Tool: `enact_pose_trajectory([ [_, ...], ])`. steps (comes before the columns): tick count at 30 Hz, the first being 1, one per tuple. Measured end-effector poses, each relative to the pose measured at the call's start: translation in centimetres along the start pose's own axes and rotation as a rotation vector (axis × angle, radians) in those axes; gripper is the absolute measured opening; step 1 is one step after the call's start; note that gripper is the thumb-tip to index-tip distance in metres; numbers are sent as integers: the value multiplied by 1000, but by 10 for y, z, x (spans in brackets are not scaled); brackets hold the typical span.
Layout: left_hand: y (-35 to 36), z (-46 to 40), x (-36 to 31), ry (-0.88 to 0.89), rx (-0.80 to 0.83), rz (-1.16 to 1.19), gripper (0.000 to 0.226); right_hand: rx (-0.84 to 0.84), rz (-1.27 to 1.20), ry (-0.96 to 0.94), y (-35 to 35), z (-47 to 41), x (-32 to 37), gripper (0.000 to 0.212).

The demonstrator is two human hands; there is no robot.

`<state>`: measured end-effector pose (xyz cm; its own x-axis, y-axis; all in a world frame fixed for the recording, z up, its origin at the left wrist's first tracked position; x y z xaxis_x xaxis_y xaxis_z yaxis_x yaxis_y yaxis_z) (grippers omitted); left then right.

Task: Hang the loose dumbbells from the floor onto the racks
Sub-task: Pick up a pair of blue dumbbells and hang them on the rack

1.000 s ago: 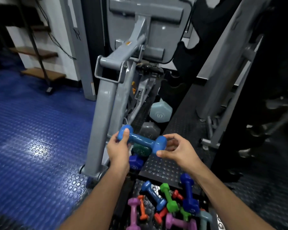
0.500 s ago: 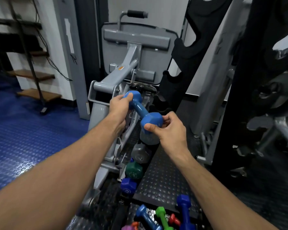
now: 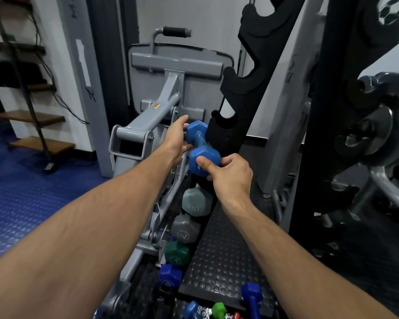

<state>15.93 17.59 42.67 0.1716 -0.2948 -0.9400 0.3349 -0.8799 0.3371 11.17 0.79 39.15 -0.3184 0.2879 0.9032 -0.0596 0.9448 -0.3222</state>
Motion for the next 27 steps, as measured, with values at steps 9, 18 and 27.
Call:
enact_pose_trajectory([
  [9,7,-15,1,-13,123,-138,54,51,-16,47,-3,1,-1,42],
  [18,11,-20,15,-36,208,-200,50,117,-393,224,7,-2,-9,43],
  [27,13,-23,28,-100,273,-160,63,155,-547,308,9,0,-12,44],
])
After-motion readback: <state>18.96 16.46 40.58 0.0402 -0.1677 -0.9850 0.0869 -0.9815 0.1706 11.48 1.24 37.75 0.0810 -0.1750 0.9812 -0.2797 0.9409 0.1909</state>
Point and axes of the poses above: each hand's wrist, its own z-axis away from the middle knuckle, its own y-axis out of the palm, x = y × z, the point moved 1 cm from there along -z, towards the middle knuckle, and after that the axes turned 7 degrees about x, right-handed, at the moved point
